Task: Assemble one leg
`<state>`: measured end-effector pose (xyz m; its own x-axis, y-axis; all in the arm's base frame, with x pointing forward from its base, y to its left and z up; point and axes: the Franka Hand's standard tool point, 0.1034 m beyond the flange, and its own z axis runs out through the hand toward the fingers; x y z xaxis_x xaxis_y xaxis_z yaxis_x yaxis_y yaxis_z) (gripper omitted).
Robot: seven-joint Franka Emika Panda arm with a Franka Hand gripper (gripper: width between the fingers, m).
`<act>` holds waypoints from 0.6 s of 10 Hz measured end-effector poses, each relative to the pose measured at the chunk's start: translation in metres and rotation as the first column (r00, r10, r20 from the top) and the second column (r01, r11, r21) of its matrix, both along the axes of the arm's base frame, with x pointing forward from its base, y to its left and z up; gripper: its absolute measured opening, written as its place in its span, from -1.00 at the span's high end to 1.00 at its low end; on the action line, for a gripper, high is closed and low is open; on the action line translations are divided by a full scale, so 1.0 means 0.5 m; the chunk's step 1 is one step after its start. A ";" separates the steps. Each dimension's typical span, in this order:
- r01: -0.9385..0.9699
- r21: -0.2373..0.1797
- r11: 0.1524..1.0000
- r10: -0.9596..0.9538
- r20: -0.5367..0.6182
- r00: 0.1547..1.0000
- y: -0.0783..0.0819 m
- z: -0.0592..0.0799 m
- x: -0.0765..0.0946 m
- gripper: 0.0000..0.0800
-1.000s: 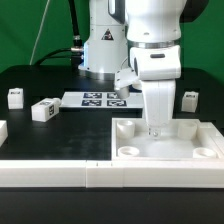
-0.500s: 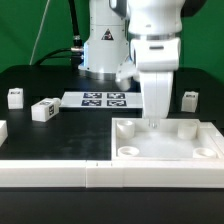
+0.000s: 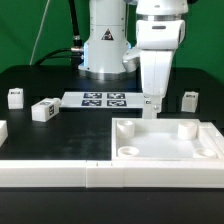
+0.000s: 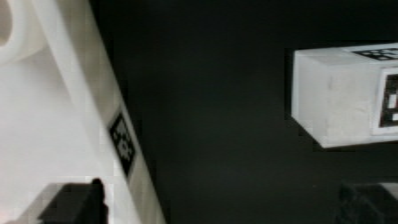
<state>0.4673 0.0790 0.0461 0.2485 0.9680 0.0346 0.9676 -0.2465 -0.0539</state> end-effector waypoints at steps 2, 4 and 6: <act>0.167 -0.006 0.986 -0.167 -0.009 0.986 0.002 0.000 -0.001 -0.62; 0.308 -0.014 0.951 -0.308 -0.015 0.951 0.003 -0.001 -0.001 -0.62; 0.542 -0.013 0.840 -0.543 -0.027 0.840 0.007 -0.004 -0.018 -0.62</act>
Offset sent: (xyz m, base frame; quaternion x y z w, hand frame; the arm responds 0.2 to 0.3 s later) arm 0.0000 0.0000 0.0000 0.0000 0.0000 0.2377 0.9713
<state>0.4582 0.0823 0.0441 0.7348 0.6781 0.0156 0.6771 -0.7318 -0.0772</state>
